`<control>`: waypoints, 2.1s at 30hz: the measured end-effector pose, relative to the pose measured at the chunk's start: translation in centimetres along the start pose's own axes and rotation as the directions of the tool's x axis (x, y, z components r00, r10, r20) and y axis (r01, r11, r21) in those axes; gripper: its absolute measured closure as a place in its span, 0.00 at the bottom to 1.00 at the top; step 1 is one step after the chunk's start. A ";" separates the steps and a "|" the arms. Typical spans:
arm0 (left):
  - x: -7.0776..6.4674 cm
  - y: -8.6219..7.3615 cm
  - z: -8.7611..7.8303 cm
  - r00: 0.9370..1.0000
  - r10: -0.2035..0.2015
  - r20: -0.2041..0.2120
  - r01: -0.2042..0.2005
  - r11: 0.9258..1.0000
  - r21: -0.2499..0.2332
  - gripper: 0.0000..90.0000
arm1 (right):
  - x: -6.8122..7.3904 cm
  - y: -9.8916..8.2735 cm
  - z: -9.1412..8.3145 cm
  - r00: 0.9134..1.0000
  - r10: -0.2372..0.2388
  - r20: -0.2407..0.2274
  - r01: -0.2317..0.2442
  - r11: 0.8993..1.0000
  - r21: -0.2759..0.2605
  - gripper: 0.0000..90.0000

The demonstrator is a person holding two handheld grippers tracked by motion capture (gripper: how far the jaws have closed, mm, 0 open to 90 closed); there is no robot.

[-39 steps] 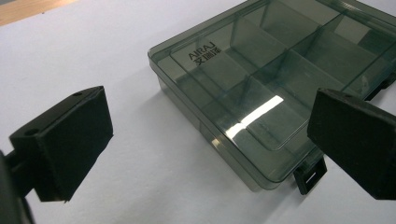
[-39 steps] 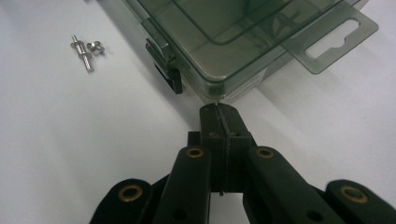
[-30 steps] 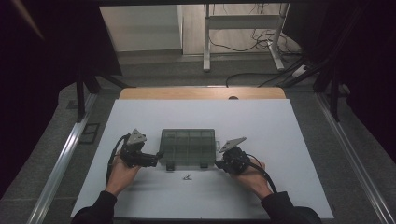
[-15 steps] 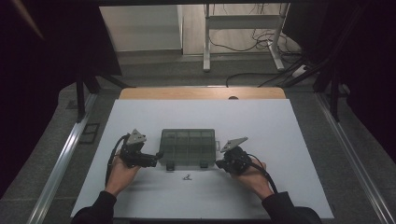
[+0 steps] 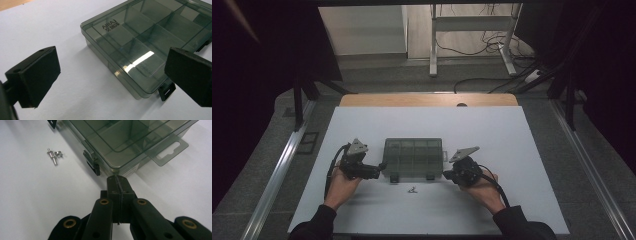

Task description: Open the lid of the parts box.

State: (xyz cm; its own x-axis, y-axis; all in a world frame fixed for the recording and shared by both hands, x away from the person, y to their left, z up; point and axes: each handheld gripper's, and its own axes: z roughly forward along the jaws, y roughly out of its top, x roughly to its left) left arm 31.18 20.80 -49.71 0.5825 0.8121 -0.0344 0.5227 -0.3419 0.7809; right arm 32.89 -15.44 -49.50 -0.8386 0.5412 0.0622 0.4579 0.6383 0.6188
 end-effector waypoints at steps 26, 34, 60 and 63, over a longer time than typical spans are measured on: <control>0.5 -0.4 -2.1 0.990 -0.073 0.120 0.070 0.997 0.028 0.15 | -0.7 1.0 -1.5 0.999 0.044 -0.013 -0.045 0.989 -0.141 0.98; 0.3 -0.6 -2.4 0.988 -0.071 0.136 0.063 0.996 0.061 0.25 | -1.1 1.7 -2.0 0.998 0.058 -0.009 -0.059 0.984 -0.167 0.98; -2.1 0.1 -1.4 0.972 -0.001 0.234 -0.022 0.995 0.097 0.81 | -2.2 3.8 -2.6 0.997 0.074 -0.015 -0.075 0.971 -0.227 0.98; -2.7 0.4 -1.0 0.974 0.016 0.226 -0.039 0.994 0.099 0.83 | -2.3 4.0 -2.7 0.997 0.076 -0.015 -0.077 0.970 -0.231 0.98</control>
State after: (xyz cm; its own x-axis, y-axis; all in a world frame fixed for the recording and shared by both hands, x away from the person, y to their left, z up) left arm 29.23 18.97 -48.67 0.7164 0.6787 -0.1620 0.5585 -0.4186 0.7162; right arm 35.86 -15.59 -45.05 -0.8058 0.5798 0.1205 0.4406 0.4510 0.7762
